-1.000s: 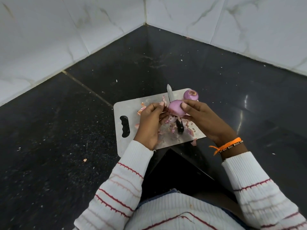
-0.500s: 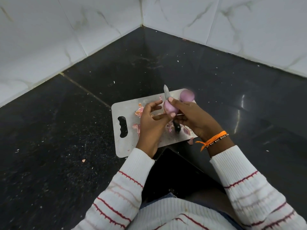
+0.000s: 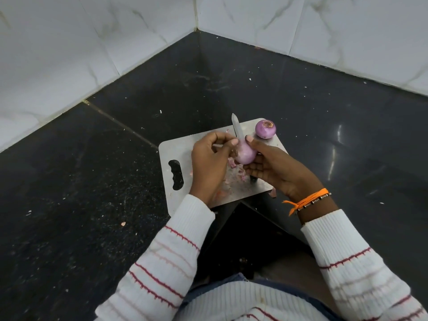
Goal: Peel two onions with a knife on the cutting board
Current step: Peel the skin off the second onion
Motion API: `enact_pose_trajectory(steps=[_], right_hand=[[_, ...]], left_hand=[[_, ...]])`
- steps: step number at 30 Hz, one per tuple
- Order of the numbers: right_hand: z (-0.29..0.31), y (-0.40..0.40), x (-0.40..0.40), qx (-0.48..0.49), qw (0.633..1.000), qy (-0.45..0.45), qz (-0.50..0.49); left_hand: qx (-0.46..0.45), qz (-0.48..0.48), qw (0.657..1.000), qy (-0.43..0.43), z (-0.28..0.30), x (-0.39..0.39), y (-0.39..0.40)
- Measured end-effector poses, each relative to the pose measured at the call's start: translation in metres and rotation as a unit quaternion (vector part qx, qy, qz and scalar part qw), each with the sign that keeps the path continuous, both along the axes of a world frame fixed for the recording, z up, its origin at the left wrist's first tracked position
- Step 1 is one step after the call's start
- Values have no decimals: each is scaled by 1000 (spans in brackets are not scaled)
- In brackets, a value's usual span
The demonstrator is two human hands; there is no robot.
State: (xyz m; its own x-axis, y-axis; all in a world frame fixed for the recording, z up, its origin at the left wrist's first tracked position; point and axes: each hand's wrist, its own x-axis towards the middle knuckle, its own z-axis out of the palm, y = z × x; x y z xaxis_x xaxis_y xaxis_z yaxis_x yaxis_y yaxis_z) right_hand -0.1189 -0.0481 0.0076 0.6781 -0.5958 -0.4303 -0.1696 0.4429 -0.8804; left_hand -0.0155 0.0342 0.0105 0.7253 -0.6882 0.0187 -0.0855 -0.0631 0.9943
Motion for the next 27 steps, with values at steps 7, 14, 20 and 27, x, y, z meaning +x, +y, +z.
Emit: enact_pose_trajectory(steps=[7, 14, 20, 27], right_hand=[[2, 1, 3, 29, 999, -19, -5], [3, 0, 0, 56, 998, -25, -31], [5, -3, -2, 33, 999, -11, -17], [2, -5, -7, 24, 1000, 0, 12]], left_hand=[[35, -50, 998, -16, 2, 13, 2], [30, -59, 997, -50, -10, -12, 11], [-6, 0, 997, -80, -12, -16, 6], [-10, 5, 991, -133, -10, -11, -1]])
